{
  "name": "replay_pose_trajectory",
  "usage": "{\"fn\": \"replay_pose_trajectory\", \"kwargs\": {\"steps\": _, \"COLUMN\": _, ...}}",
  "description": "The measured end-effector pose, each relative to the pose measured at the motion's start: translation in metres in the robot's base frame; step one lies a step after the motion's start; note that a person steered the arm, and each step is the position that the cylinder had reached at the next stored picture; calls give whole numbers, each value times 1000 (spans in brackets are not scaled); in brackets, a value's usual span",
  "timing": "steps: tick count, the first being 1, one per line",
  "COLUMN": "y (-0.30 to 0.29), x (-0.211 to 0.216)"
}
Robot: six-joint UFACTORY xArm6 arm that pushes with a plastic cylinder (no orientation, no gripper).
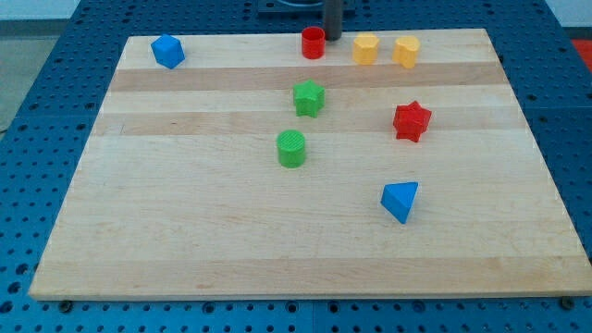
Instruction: Push the hexagon diagonally above the green circle
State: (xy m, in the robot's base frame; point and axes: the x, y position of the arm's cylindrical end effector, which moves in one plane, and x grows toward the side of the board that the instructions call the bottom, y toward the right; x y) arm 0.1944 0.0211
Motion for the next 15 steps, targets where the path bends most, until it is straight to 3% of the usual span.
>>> {"fn": "replay_pose_trajectory", "kwargs": {"steps": 1, "y": -27, "x": 7}}
{"fn": "replay_pose_trajectory", "kwargs": {"steps": 3, "y": 67, "x": 29}}
{"fn": "replay_pose_trajectory", "kwargs": {"steps": 4, "y": 75, "x": 64}}
{"fn": "replay_pose_trajectory", "kwargs": {"steps": 5, "y": 73, "x": 73}}
{"fn": "replay_pose_trajectory", "kwargs": {"steps": 7, "y": 101, "x": 17}}
{"fn": "replay_pose_trajectory", "kwargs": {"steps": 8, "y": 139, "x": 51}}
{"fn": "replay_pose_trajectory", "kwargs": {"steps": 9, "y": 126, "x": 89}}
{"fn": "replay_pose_trajectory", "kwargs": {"steps": 10, "y": 107, "x": 100}}
{"fn": "replay_pose_trajectory", "kwargs": {"steps": 12, "y": 131, "x": 54}}
{"fn": "replay_pose_trajectory", "kwargs": {"steps": 13, "y": 169, "x": 76}}
{"fn": "replay_pose_trajectory", "kwargs": {"steps": 15, "y": 51, "x": 124}}
